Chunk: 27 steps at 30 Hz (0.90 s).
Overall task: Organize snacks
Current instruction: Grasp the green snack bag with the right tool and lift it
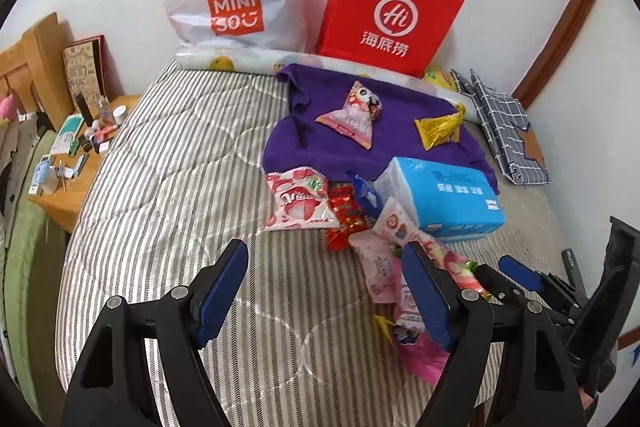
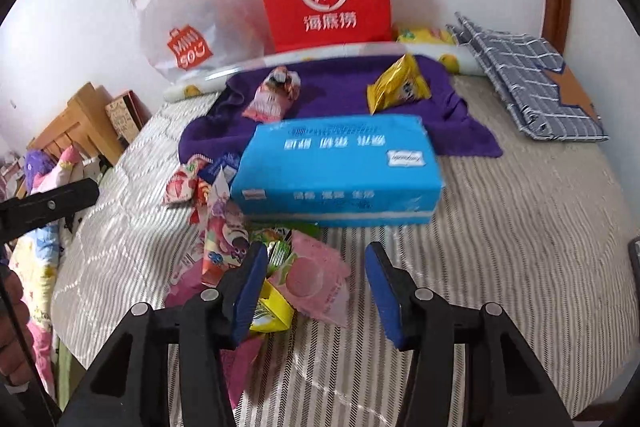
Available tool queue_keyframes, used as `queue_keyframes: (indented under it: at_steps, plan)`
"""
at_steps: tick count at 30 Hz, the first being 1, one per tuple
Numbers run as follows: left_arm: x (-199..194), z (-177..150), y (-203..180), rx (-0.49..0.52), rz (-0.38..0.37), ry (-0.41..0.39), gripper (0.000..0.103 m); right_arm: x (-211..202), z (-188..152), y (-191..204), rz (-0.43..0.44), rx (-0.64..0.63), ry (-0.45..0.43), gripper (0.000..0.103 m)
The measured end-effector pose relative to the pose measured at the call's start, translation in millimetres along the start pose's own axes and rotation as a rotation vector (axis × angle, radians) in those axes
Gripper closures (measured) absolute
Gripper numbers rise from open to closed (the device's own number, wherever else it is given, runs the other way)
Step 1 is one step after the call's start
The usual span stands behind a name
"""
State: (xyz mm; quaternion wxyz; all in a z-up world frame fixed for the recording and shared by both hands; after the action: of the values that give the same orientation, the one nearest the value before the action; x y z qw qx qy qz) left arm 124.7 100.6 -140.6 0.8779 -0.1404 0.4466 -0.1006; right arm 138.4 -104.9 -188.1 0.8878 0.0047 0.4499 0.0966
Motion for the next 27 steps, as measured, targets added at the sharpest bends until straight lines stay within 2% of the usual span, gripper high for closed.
queue_keyframes:
  at_steps: [6, 10, 13, 15, 16, 21, 27]
  plan:
    - [14, -5, 8, -0.022, -0.004, 0.034, 0.024, 13, -6, 6, -0.001, -0.026, 0.013, 0.053]
    - [21, -8, 8, -0.022, -0.01, 0.052, 0.024, 22, -6, 2, 0.033, -0.001, 0.036, 0.041]
    - [25, -10, 7, -0.019, -0.01, 0.06, 0.024, 29, -6, 2, 0.06, 0.006, 0.043, 0.04]
    - [26, -11, 7, -0.018, -0.009, 0.066, 0.024, 29, -5, 3, 0.074, 0.001, 0.04, 0.043]
    - [27, -11, 7, -0.017, -0.008, 0.067, 0.024, 28, -4, 3, 0.092, -0.003, 0.038, 0.053]
    - [27, -12, 7, -0.019, -0.002, 0.069, 0.024, 17, -5, -3, 0.077, -0.018, 0.004, 0.057]
    - [33, -14, 4, -0.025, -0.008, 0.081, 0.024, 5, -12, -31, 0.06, 0.029, -0.011, 0.058]
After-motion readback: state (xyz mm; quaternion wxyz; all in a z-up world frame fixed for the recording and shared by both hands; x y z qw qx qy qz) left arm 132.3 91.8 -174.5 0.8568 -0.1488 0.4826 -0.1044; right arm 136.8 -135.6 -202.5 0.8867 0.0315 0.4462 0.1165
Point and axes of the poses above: each gripper's, at about its wrist camera, not at the fingertips, and x roughly the way its jaws point, y to its left, z to its top, the point moved 5 cm from there along x, roughly the way its jaws point, and after that the axes turned 8 degrees about -z, right-handed, at the moved point
